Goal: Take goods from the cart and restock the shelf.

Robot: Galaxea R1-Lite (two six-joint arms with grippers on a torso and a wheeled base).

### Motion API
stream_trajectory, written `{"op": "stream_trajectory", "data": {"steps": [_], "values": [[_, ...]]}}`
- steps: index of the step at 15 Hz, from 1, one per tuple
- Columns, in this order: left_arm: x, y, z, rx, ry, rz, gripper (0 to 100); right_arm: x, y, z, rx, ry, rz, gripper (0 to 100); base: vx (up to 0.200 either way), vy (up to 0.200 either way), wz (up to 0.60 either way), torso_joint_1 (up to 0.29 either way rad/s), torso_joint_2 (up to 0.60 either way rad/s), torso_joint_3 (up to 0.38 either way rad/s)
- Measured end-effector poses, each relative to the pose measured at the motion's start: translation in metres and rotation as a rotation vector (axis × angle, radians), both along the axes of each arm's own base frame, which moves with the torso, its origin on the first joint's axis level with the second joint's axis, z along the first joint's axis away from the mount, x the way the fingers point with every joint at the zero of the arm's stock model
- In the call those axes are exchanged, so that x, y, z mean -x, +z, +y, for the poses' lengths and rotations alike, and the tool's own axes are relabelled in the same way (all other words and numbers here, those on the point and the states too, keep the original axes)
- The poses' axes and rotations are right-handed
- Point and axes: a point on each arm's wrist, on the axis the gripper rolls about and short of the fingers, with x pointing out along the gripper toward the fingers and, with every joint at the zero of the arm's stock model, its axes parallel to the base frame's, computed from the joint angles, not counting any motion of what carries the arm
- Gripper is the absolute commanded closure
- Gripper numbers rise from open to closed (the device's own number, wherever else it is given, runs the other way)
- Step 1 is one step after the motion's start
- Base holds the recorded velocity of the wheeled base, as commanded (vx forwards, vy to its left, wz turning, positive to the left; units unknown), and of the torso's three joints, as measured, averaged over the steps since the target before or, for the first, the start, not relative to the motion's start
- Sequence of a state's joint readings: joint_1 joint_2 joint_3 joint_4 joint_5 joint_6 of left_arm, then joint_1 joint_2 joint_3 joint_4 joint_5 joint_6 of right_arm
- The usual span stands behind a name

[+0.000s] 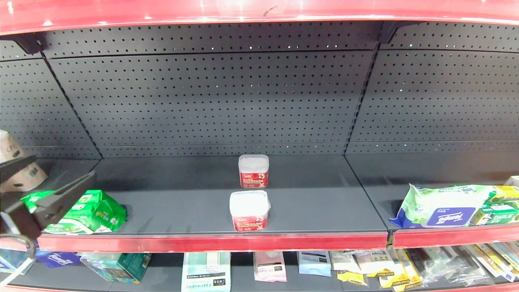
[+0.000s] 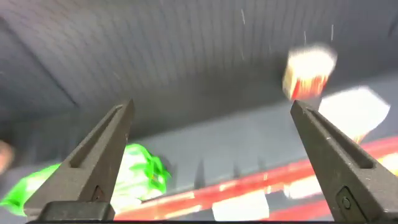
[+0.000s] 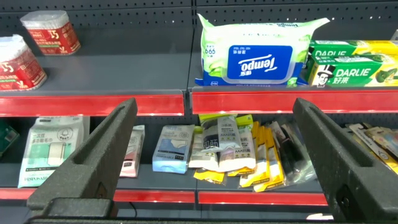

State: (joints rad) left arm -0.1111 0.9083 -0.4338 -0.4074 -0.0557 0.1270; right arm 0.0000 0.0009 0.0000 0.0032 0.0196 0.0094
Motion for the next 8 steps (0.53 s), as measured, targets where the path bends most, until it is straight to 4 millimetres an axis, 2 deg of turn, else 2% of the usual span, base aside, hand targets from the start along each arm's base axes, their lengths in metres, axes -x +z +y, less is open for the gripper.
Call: {"op": "stream_trajectory", "data": {"steps": [3, 8], "values": [[0.03, 0.004, 0.004, 0.053, 0.033, -0.093, 0, 0.0, 0.0, 0.0, 0.0, 0.0, 0.0, 0, 0.0, 0.0, 0.0, 0.0, 0.0, 0.0], [0.048, 0.012, 0.007, 0.026, 0.041, -0.187, 0, 0.0, 0.0, 0.0, 0.0, 0.0, 0.0, 0, 0.0, 0.0, 0.0, 0.0, 0.0, 0.0]]}}
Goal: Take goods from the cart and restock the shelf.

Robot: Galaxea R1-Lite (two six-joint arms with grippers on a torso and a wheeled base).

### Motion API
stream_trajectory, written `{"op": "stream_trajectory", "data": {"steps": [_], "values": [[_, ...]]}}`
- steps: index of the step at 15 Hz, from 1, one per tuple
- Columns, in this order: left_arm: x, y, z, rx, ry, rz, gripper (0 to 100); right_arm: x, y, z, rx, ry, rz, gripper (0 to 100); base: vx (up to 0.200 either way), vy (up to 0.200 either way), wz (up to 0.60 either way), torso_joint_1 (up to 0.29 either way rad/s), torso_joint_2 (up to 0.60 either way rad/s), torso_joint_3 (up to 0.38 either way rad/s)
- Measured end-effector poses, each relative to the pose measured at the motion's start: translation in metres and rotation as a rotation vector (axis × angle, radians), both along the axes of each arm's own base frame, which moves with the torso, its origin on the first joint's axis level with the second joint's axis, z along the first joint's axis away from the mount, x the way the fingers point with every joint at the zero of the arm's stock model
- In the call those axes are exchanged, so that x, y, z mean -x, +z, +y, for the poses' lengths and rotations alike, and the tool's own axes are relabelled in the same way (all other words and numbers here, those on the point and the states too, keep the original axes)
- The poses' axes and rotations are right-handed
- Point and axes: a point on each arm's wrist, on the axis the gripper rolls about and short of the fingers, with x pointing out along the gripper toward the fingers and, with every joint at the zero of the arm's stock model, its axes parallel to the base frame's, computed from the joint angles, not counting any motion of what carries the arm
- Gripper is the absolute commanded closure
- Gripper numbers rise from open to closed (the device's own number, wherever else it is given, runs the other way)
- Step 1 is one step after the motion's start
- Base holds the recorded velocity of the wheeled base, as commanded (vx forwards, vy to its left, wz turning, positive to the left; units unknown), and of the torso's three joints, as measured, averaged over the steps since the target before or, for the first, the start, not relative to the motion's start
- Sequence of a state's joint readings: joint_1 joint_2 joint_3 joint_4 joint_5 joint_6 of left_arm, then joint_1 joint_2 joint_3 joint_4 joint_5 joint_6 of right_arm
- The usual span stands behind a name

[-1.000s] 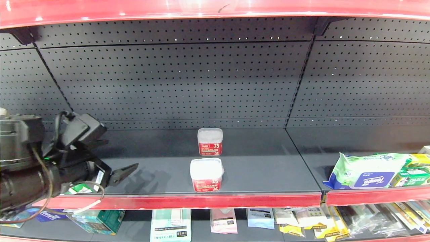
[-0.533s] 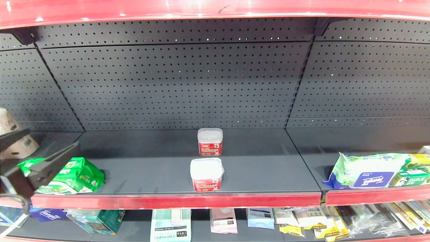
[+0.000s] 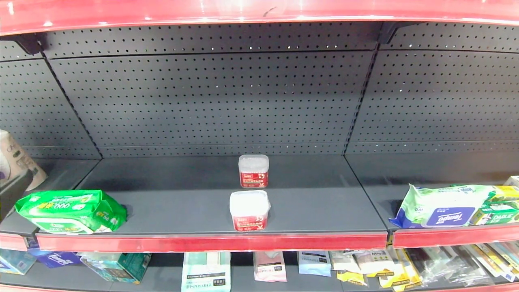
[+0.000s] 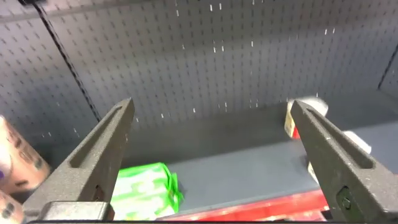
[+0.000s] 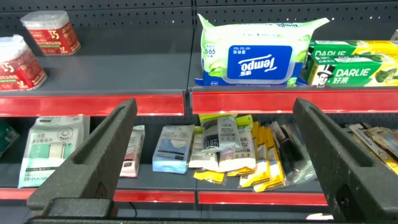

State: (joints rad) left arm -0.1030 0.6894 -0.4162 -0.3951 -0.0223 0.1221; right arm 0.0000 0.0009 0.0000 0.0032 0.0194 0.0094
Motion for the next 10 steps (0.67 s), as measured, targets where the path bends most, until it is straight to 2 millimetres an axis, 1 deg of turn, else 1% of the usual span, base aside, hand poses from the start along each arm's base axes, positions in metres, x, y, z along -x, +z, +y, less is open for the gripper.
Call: {"op": "stream_trajectory", "data": {"steps": [5, 8, 10], "values": [[0.005, -0.004, 0.0, 0.036, -0.015, -0.002, 0, 0.0, 0.0, 0.0, 0.0, 0.0, 0.0, 0, 0.0, 0.0, 0.0, 0.0, 0.0, 0.0], [0.013, -0.007, 0.001, 0.041, -0.018, -0.023, 0, 0.0, 0.0, 0.0, 0.0, 0.0, 0.0, 0, 0.0, 0.0, 0.0, 0.0, 0.0, 0.0], [0.023, -0.02, 0.002, 0.046, -0.01, -0.015, 0, 0.0, 0.0, 0.0, 0.0, 0.0, 0.0, 0, 0.0, 0.0, 0.0, 0.0, 0.0, 0.0]]}}
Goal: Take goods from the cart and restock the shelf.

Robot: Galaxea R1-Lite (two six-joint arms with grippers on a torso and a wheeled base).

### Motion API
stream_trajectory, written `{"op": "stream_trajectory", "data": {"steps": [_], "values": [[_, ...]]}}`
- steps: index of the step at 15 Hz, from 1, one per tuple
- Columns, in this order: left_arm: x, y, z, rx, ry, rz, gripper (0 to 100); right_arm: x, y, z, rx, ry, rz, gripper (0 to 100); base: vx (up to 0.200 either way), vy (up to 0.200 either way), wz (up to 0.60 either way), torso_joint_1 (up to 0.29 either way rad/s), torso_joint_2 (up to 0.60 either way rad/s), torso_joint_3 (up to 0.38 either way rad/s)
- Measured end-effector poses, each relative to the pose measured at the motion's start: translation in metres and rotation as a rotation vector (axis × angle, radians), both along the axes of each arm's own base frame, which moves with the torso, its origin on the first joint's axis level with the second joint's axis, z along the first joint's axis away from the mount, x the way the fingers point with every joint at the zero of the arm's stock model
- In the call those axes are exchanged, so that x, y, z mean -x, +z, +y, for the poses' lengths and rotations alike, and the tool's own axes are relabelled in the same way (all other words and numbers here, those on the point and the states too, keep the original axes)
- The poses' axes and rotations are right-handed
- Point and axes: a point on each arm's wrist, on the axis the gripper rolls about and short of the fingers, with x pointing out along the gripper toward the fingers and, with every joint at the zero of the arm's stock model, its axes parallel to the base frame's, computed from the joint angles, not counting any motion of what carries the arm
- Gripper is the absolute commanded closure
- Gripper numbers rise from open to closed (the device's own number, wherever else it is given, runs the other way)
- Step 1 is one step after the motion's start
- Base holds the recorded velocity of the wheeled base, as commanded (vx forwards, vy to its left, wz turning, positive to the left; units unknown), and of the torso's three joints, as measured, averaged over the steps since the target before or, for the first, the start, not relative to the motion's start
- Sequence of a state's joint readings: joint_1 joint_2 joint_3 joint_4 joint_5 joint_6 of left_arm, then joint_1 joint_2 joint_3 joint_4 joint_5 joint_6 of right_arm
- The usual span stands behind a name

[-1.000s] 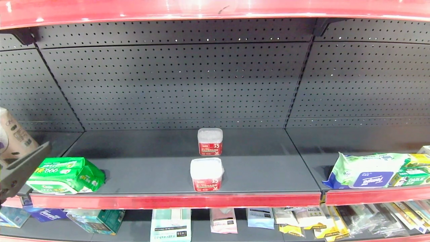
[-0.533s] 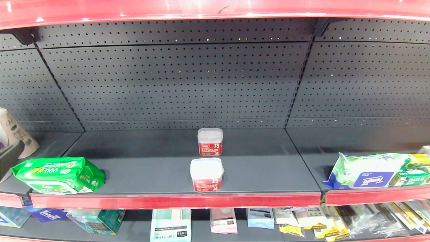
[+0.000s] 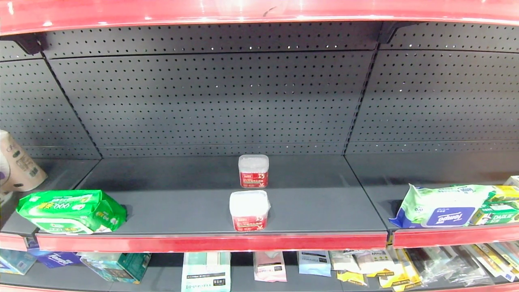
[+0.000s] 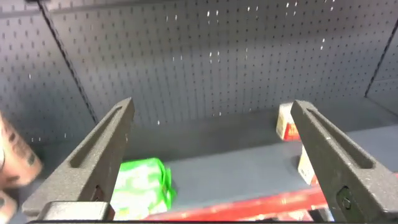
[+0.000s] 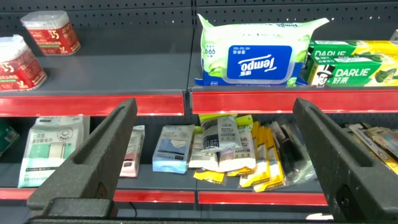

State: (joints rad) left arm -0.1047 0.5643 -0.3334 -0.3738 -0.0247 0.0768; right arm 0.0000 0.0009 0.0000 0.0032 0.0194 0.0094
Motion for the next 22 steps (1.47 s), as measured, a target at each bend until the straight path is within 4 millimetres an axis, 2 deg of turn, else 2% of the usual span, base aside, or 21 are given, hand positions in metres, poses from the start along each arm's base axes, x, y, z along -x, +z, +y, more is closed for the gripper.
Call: {"op": "stream_trajectory", "data": {"steps": [5, 7, 8, 9, 11, 13, 15, 17, 19, 22], "values": [[0.045, -0.071, 0.006, 0.015, 0.038, 0.019, 0, 0.0, 0.0, 0.0, 0.0, 0.0, 0.0, 0, 0.0, 0.0, 0.0, 0.0, 0.0, 0.0], [0.047, -0.105, 0.006, 0.012, 0.065, 0.107, 0, 0.0, 0.0, 0.0, 0.0, 0.0, 0.0, 0, 0.0, 0.0, 0.0, 0.0, 0.0, 0.0], [0.048, -0.117, 0.007, 0.0, 0.069, 0.168, 0, 0.0, 0.0, 0.0, 0.0, 0.0, 0.0, 0, 0.0, 0.0, 0.0, 0.0, 0.0, 0.0], [0.049, -0.121, 0.007, -0.01, 0.072, 0.176, 0, 0.0, 0.0, 0.0, 0.0, 0.0, 0.0, 0, 0.0, 0.0, 0.0, 0.0, 0.0, 0.0], [0.05, -0.12, 0.007, -0.016, 0.085, 0.153, 0, 0.0, 0.0, 0.0, 0.001, 0.0, 0.0, 0, 0.0, 0.0, 0.0, 0.0, 0.0, 0.0], [0.053, -0.11, 0.008, -0.013, 0.091, 0.153, 0, 0.0, 0.0, 0.0, 0.0, 0.0, 0.0, 0, 0.0, 0.0, 0.0, 0.0, 0.0, 0.0], [0.054, -0.094, 0.008, -0.008, 0.09, 0.188, 0, 0.0, 0.0, 0.0, 0.0, 0.0, 0.0, 0, 0.0, 0.0, 0.0, 0.0, 0.0, 0.0], [0.045, -0.073, 0.007, 0.011, 0.089, 0.242, 0, 0.0, 0.0, 0.0, 0.0, 0.0, 0.0, 0, 0.0, 0.0, 0.0, 0.0, 0.0, 0.0], [0.022, -0.05, 0.004, 0.029, 0.093, 0.35, 0, 0.0, 0.0, 0.0, 0.0, 0.0, 0.0, 0, 0.0, 0.0, 0.0, 0.0, 0.0, 0.0], [-0.045, -0.024, -0.003, 0.021, 0.097, 0.561, 0, 0.0, 0.0, 0.0, 0.0, 0.0, 0.0, 0, 0.0, 0.0, 0.0, 0.0, 0.0, 0.0]]}}
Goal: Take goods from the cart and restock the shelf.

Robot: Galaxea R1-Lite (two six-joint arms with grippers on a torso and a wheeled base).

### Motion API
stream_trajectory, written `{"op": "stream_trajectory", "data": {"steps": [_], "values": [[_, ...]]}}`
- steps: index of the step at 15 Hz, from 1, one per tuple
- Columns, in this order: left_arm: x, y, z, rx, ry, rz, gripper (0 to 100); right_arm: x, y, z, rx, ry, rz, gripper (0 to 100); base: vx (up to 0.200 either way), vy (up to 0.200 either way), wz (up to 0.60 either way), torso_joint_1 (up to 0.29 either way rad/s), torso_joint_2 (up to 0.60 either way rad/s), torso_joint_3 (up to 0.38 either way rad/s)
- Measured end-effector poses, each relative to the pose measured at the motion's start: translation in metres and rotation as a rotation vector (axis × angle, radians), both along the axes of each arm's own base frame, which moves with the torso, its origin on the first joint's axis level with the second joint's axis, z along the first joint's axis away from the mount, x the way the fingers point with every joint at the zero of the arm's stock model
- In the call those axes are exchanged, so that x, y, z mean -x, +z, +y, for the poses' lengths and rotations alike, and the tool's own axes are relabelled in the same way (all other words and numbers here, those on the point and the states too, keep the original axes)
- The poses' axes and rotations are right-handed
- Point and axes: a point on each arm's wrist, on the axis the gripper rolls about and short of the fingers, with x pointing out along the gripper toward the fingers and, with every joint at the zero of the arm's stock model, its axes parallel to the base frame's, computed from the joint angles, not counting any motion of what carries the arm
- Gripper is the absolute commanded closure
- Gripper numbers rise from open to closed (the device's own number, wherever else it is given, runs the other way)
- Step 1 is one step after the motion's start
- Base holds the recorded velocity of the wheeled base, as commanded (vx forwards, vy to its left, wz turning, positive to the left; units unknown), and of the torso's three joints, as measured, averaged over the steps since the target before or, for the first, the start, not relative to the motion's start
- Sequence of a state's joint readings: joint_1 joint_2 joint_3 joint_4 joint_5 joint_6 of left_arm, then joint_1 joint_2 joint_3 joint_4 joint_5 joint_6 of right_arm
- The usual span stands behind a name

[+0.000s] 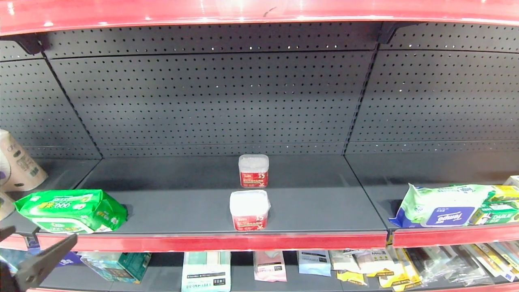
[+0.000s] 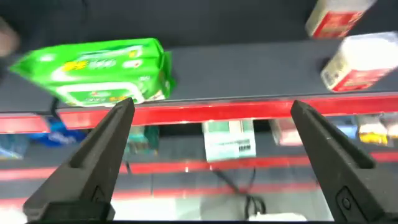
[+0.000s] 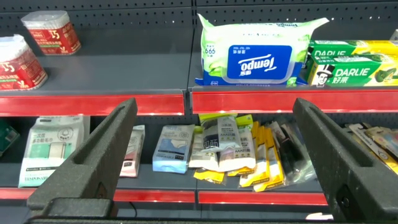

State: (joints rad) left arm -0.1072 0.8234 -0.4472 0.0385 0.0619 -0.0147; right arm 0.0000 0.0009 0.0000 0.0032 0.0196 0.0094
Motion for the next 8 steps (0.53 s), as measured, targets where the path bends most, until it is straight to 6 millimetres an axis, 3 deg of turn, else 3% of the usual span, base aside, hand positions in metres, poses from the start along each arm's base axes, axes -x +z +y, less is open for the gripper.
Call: {"op": "stream_trajectory", "data": {"steps": [5, 8], "values": [[-0.137, 0.013, -0.025, 0.01, -0.089, 0.213, 0, 0.0, 0.0, 0.0, 0.0, 0.0, 0.0, 0, 0.0, 0.0, 0.0, 0.0, 0.0, 0.0], [-0.184, -0.004, -0.055, -0.012, -0.176, 0.299, 0, 0.0, 0.0, 0.0, 0.0, 0.0, 0.0, 0, 0.0, 0.0, 0.0, 0.0, 0.0, 0.0]]}}
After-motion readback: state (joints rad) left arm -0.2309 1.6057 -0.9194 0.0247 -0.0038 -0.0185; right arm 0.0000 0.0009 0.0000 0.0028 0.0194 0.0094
